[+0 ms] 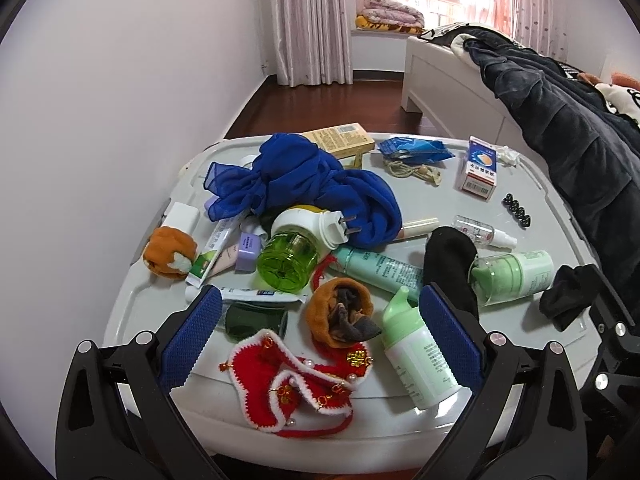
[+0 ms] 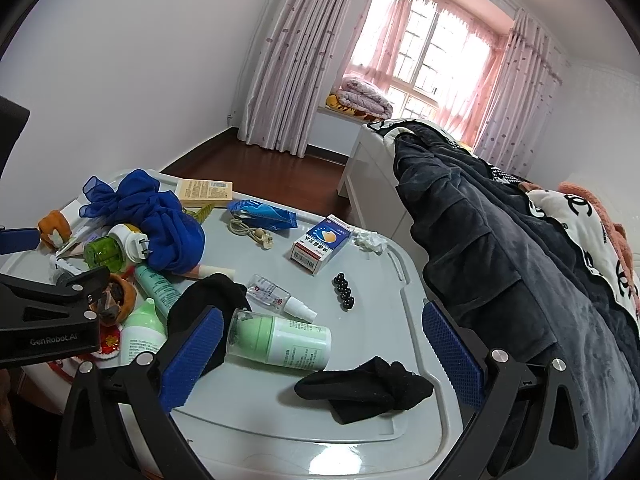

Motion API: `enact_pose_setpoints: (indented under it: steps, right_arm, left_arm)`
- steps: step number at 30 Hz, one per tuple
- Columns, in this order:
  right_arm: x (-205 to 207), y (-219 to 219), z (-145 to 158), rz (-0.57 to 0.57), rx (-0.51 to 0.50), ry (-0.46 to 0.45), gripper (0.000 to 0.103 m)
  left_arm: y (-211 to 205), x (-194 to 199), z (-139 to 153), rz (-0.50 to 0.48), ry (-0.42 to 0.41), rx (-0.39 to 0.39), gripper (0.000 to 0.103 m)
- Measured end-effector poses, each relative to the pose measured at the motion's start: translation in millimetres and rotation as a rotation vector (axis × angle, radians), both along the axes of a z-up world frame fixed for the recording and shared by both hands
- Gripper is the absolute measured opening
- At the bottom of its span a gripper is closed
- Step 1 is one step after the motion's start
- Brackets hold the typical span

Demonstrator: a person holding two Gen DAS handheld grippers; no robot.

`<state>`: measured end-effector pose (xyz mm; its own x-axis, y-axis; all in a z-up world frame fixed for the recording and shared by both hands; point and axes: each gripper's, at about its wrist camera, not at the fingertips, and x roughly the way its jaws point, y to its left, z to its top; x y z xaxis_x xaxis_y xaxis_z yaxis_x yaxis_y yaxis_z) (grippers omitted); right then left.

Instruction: Collect trash

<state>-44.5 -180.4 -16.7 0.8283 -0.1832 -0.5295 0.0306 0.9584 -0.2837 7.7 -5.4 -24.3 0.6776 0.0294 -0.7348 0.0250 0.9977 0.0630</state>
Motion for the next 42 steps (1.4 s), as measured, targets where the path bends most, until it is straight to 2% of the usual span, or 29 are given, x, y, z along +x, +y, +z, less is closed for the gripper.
enact_pose_setpoints:
  steps: [9,42]
  right_arm:
    - [-0.4,-1.4,0.1,0.0,0.001,-0.001,0.099]
    - [-0.9,-3.4,-0.2,0.0,-0.001,-0.002,0.099]
  left_arm:
    - [-1.6,-3.7,4.4,0.011,-0.035,0.043,0.096]
    - [-2.5,-4.9,4.6,0.003,-0.028,0.033,0.096]
